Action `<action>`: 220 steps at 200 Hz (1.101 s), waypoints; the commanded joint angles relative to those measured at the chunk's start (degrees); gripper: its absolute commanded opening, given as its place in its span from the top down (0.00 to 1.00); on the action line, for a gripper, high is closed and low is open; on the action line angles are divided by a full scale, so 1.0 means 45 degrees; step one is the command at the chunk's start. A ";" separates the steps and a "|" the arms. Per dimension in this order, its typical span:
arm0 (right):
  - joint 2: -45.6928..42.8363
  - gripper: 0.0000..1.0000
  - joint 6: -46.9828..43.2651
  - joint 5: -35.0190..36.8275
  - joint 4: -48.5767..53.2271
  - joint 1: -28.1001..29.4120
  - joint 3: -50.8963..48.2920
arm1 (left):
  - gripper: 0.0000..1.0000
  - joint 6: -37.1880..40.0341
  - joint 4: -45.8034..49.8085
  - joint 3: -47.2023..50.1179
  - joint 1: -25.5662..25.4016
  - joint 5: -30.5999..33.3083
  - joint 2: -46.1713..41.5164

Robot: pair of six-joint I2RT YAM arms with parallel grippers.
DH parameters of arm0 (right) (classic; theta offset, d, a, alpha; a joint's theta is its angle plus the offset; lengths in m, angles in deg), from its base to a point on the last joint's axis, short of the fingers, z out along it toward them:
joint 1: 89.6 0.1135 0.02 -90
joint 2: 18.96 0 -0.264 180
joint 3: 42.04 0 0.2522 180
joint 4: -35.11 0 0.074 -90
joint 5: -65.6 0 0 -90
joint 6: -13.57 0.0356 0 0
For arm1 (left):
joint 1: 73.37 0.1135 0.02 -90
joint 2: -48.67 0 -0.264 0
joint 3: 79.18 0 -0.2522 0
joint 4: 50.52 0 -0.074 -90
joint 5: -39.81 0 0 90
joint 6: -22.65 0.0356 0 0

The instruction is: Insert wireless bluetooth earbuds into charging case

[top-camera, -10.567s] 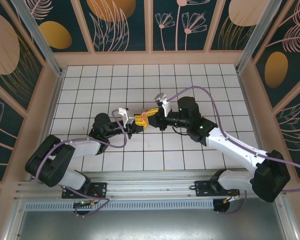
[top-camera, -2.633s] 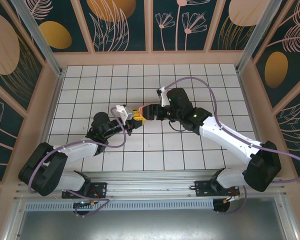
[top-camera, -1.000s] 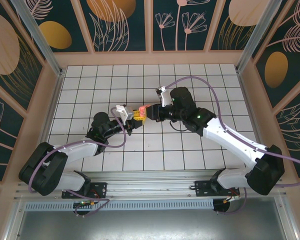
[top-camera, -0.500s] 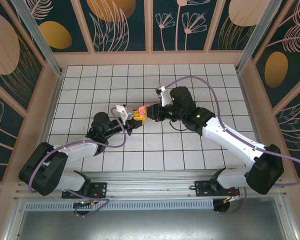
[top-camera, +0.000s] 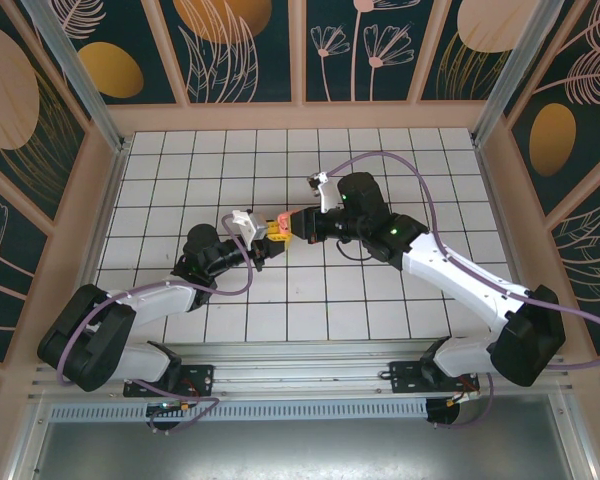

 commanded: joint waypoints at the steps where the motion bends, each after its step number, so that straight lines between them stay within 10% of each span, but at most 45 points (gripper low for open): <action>1: 0.0226 0.85 -0.0007 -0.0066 0.0325 0.0230 0.0285 | 1.00 0.0169 -0.0726 -0.0007 0.0006 -0.0273 -0.0260; 121: 0.0038 0.86 0.0931 0.0941 0.1214 0.0528 0.0228 | 1.00 0.0389 -0.0451 -0.0062 0.0007 -0.0039 -0.0358; 220: -0.0240 0.65 0.0023 0.1619 0.1868 0.0549 0.1430 | 1.00 0.0614 -0.0168 -0.0010 0.0001 -0.0007 -0.0533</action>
